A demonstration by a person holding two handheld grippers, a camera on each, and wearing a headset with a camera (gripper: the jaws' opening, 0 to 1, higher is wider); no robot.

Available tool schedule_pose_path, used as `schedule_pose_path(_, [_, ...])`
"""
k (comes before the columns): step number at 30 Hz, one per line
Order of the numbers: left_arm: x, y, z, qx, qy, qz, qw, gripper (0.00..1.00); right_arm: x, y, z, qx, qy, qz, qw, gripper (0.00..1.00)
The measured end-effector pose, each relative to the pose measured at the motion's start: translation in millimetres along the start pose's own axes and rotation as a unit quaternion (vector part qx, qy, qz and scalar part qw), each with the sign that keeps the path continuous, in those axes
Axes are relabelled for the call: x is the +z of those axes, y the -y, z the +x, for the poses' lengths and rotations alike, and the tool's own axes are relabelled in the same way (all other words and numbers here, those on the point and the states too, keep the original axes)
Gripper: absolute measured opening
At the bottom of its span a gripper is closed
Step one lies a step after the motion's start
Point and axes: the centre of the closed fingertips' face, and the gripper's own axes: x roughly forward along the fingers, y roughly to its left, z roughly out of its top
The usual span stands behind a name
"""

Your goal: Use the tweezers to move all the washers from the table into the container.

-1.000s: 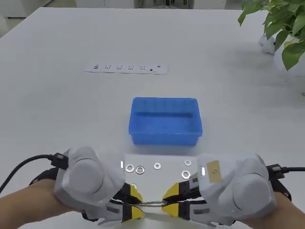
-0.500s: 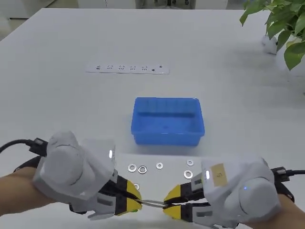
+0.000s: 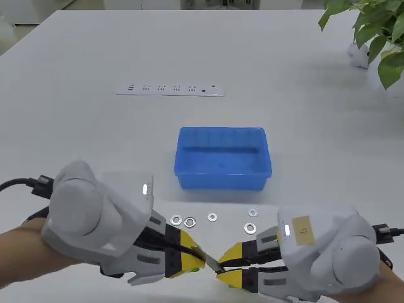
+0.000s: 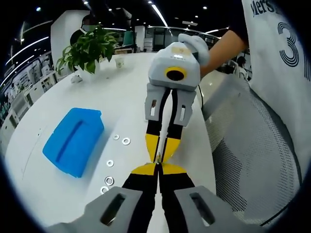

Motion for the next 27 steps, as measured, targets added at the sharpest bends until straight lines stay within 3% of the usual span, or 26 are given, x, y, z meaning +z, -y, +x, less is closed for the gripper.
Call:
schedule_pose_path(14, [10.0,-9.1,-1.7,0.012,0.03,-0.017,0.9993,0.1,4.7,5.1,-3.4,-0.004,0.022,0.018,0.9996,0.07])
schedule_pose_path(19, [18.2,-6.3,-2.1,0.005,0.05,-0.016,0.9986,0.11,5.8,4.9,-3.8,-0.003,0.027,0.022,0.9994,0.07])
schedule_pose_path(27, [21.9,-3.4,0.5,0.0,0.056,-0.007,0.9984,0.09,9.6,3.8,-2.3,-0.001,0.038,0.031,0.9988,0.07])
